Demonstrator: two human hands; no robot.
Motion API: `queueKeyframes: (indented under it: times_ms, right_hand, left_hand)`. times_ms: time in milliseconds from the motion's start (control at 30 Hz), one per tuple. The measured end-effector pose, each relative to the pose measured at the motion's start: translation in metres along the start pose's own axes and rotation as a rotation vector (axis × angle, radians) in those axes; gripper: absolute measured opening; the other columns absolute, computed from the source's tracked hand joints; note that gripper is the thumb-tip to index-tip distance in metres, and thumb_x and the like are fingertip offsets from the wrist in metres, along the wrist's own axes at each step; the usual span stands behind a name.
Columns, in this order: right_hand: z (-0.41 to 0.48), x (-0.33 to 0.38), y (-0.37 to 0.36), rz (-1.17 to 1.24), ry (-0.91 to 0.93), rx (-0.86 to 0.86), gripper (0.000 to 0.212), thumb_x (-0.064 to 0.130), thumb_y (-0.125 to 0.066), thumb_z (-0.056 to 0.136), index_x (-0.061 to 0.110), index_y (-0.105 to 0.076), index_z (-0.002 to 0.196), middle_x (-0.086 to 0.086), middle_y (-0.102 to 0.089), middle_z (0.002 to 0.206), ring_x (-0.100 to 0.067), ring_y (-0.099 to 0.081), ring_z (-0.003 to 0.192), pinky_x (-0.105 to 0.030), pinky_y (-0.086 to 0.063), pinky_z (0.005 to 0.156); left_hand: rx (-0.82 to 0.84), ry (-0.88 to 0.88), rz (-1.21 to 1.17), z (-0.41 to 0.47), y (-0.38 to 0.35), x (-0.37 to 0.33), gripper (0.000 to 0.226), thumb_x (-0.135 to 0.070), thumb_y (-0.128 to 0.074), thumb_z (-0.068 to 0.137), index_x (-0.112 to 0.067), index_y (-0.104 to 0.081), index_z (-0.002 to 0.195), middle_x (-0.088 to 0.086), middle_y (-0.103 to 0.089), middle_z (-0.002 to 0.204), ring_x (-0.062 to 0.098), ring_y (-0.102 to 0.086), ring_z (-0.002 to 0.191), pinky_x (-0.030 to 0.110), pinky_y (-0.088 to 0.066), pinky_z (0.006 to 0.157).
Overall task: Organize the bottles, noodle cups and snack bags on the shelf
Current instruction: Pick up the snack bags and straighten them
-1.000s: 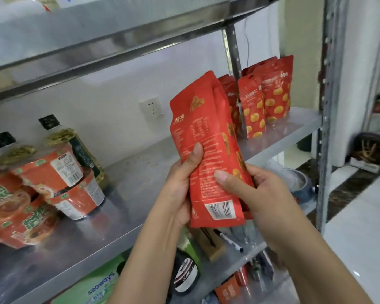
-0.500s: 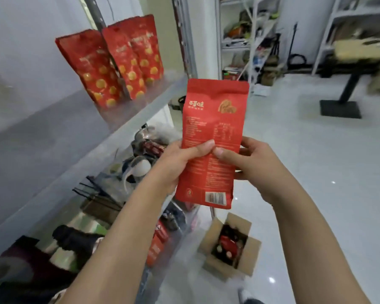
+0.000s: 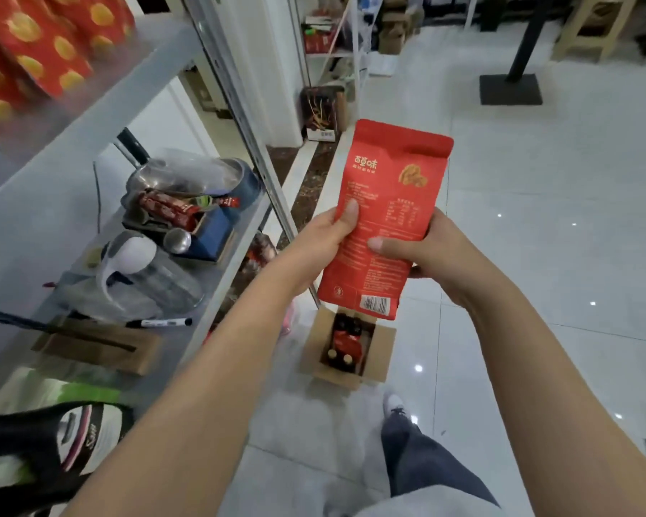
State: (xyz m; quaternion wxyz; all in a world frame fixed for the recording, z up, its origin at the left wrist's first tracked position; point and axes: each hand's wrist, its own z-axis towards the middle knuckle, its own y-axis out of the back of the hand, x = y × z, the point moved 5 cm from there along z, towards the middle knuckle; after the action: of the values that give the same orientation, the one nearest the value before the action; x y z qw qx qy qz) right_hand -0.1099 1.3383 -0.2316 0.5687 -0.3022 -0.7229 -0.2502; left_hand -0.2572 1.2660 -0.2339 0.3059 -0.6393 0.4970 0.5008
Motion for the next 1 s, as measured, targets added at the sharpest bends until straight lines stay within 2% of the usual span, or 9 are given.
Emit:
queueKeyframes:
  times_ms: [100,200,333,467,567,600,700,800,1000]
  right_hand:
    - [0.031,-0.033,0.016,0.047,-0.010,-0.038,0.070,0.019,-0.088,0.073,0.023,-0.051,0.132,0.004,-0.072,0.116,-0.015,-0.073,0.100,-0.036,-0.061,0.080]
    - [0.070,-0.076,0.031,0.056,-0.054,-0.120,0.067,0.011,-0.087,0.073,0.026,-0.050,0.127,0.005,-0.067,0.117,-0.011,-0.069,0.099,-0.026,-0.058,0.075]
    - [0.136,-0.153,0.040,0.010,-0.145,-0.101,0.070,0.006,-0.086,0.073,0.024,-0.050,0.130,0.002,-0.064,0.119,-0.009,-0.067,0.099,-0.025,-0.057,0.075]
    - [0.199,-0.237,0.045,-0.049,-0.216,-0.023,0.066,0.006,-0.084,0.074,0.028,-0.049,0.125,0.008,-0.066,0.115,-0.009,-0.064,0.104,-0.030,-0.056,0.085]
    - [0.239,-0.308,0.045,-0.071,-0.246,0.002,0.065,0.002,-0.084,0.072,0.027,-0.052,0.124,0.004,-0.070,0.114,-0.016,-0.067,0.105,-0.037,-0.057,0.089]
    - [0.250,-0.332,0.043,-0.081,-0.261,0.010,0.065,-0.001,-0.083,0.072,0.025,-0.052,0.124,0.003,-0.070,0.113,-0.016,-0.068,0.104,-0.037,-0.057,0.088]
    - [0.276,-0.408,0.037,-0.105,-0.303,0.004,0.066,-0.003,-0.082,0.071,0.029,-0.051,0.120,0.006,-0.067,0.109,-0.018,-0.067,0.099,-0.044,-0.057,0.088]
    - [0.298,-0.482,0.026,-0.148,-0.322,0.020,0.064,0.003,-0.083,0.072,0.035,-0.051,0.117,0.007,-0.068,0.111,-0.021,-0.065,0.106,-0.049,-0.054,0.095]
    - [0.317,-0.607,-0.009,-0.300,-0.363,0.161,0.065,0.012,-0.072,0.089,0.025,-0.040,0.144,-0.008,-0.059,0.134,-0.027,-0.058,0.120,-0.034,-0.047,0.101]
  left_hand:
    - [-0.004,0.029,0.048,0.030,-0.005,0.016,0.040,-0.045,-0.045,0.103,-0.022,-0.055,0.134,-0.009,-0.070,0.117,0.007,-0.071,0.101,0.027,-0.056,0.089]
    - [-0.052,0.041,0.091,0.068,-0.004,0.043,0.037,-0.039,-0.046,0.104,-0.027,-0.048,0.139,-0.017,-0.060,0.119,-0.006,-0.058,0.103,0.021,-0.047,0.092]
    - [-0.087,0.165,0.090,0.131,-0.006,0.101,0.035,-0.024,-0.040,0.109,-0.023,-0.046,0.143,-0.011,-0.057,0.121,0.003,-0.054,0.113,0.019,-0.044,0.090]
    - [-0.135,0.324,0.119,0.198,-0.001,0.180,0.038,0.000,-0.044,0.101,-0.021,-0.057,0.130,-0.002,-0.063,0.133,0.017,-0.056,0.128,0.035,-0.044,0.108]
    - [-0.123,0.389,0.107,0.234,-0.004,0.236,0.039,0.011,-0.040,0.097,-0.013,-0.057,0.122,-0.002,-0.066,0.117,0.014,-0.063,0.113,0.018,-0.051,0.078]
    - [-0.133,0.423,0.103,0.244,-0.005,0.257,0.040,0.013,-0.036,0.097,-0.015,-0.055,0.120,-0.003,-0.065,0.112,0.012,-0.063,0.109,0.022,-0.056,0.075]
    - [-0.119,0.491,0.150,0.275,-0.006,0.328,0.040,0.008,-0.038,0.100,-0.026,-0.055,0.113,-0.005,-0.063,0.118,0.017,-0.059,0.121,0.035,-0.047,0.101]
    - [-0.093,0.547,0.183,0.303,-0.003,0.397,0.052,0.014,-0.036,0.096,-0.033,-0.058,0.102,-0.009,-0.065,0.109,0.017,-0.060,0.120,0.028,-0.041,0.092]
    - [0.019,0.648,0.358,0.315,0.012,0.523,0.047,0.011,-0.041,0.096,-0.027,-0.058,0.120,-0.009,-0.066,0.102,0.009,-0.062,0.094,0.019,-0.044,0.071]
